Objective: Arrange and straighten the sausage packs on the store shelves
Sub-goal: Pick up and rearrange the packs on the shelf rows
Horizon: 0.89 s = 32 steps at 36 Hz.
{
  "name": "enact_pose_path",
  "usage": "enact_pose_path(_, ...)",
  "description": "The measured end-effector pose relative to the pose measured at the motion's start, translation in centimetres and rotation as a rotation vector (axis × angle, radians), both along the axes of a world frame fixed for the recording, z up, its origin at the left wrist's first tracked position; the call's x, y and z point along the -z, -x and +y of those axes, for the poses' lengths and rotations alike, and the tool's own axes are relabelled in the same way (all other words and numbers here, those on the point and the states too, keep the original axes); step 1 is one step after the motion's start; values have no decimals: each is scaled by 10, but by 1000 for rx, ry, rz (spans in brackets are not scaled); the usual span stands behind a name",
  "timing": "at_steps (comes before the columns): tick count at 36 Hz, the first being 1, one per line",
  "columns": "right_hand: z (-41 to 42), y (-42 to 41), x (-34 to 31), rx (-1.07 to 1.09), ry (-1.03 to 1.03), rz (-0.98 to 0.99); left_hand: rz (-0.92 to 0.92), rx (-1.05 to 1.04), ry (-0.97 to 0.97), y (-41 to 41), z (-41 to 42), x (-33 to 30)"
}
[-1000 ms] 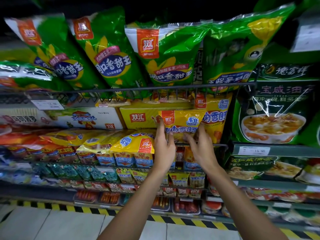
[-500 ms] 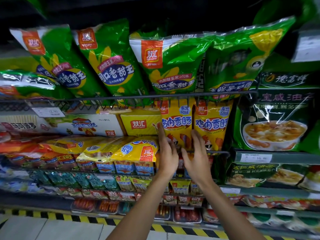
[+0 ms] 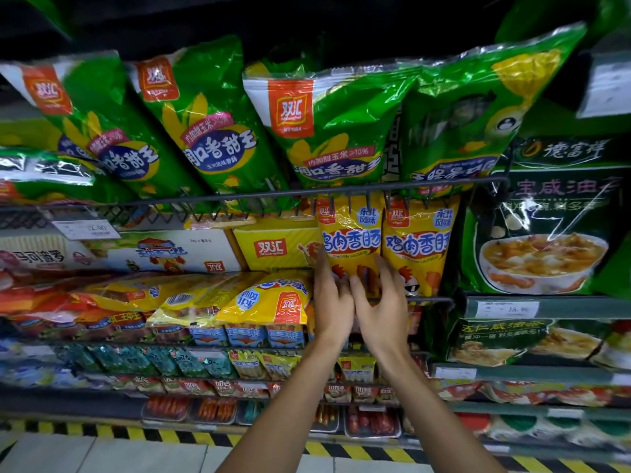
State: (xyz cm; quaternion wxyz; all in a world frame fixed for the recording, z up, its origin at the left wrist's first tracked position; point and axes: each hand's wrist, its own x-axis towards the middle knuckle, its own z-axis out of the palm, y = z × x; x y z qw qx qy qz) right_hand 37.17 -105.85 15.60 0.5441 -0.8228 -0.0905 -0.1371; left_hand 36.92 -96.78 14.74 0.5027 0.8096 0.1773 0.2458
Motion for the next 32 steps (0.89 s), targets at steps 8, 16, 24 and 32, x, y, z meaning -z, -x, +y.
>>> enact_pose_path(8, -9, 2, 13, -13, 11, -57, 25, 108, -161, 8, 11, 9)
enact_pose_path(16, -46, -32, -1, 33, 375, -458, -148, 144, -691, 8, 0, 2)
enact_pose_path(24, -72, -66, 9, 75, 655, -433, -65, 145, -835, -10, -11, 1)
enact_pose_path(32, -72, -60, 6, -17, 647, -435, -21, 160, -847, -6, -7, 3)
